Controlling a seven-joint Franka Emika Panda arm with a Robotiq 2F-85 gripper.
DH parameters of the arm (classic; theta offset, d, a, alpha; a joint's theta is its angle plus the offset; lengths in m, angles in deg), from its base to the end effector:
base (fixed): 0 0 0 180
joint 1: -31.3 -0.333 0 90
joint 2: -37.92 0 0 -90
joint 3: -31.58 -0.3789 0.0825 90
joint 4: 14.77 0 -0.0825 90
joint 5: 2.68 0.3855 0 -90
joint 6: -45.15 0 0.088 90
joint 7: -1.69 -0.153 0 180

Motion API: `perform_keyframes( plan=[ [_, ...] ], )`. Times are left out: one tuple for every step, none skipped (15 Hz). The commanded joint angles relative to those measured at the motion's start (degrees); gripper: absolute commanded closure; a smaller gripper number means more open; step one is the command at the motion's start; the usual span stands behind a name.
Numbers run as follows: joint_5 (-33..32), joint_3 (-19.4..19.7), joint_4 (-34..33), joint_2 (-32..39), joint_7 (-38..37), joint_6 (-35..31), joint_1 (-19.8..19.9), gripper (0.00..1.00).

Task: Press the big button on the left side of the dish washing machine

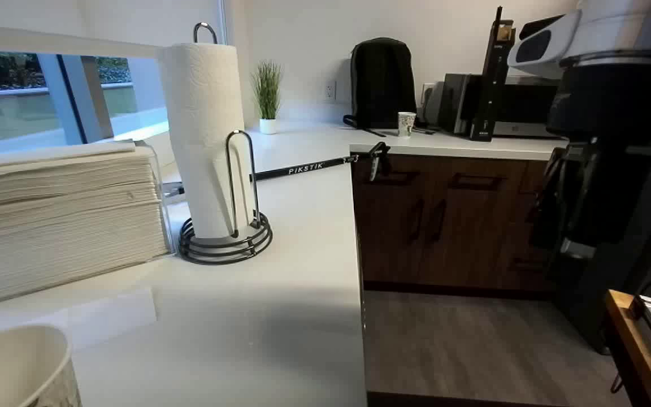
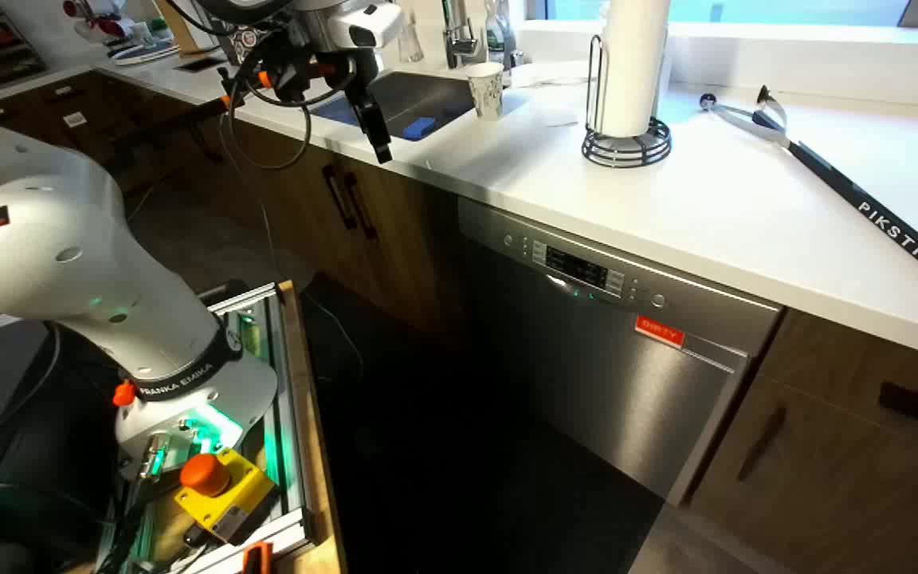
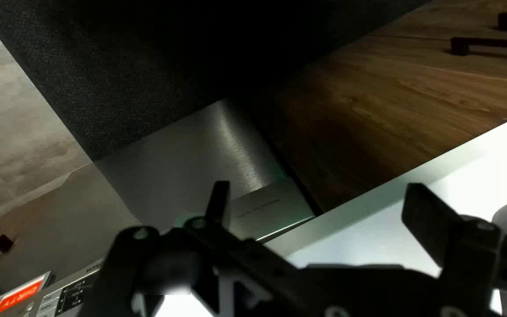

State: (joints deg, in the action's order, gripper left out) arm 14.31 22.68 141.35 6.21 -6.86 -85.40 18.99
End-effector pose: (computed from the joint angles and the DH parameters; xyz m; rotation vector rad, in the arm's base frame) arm 0.3131 0.1380 0.4048 -2.9643 -0.0310 -0.0995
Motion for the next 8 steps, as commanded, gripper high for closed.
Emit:
perform_keyframes(
  plan=[
    [-0.1, 0.0, -0.1, 0.0, 0.0, 0.2, 0.0, 0.0],
    [-0.1, 0.0, -0.1, 0.0, 0.0, 0.2, 0.0, 0.0],
    [-0.1, 0.0, -0.1, 0.0, 0.0, 0.2, 0.0, 0.0],
    [-0.1, 0.0, -0.1, 0.0, 0.0, 0.2, 0.0, 0.0],
    [-0.1, 0.0, -0.1, 0.0, 0.0, 0.2, 0.0, 0.0],
    [-0.1, 0.0, -0.1, 0.0, 0.0, 0.2, 0.0, 0.0],
    [-1.0, 0.3, 0.1, 0.2, 1.3, -0.2, 0.3, 0.0],
    [-4.1, -0.1, -0.1, 0.8, 2.3, 0.2, 1.4, 0.0]
  ],
)
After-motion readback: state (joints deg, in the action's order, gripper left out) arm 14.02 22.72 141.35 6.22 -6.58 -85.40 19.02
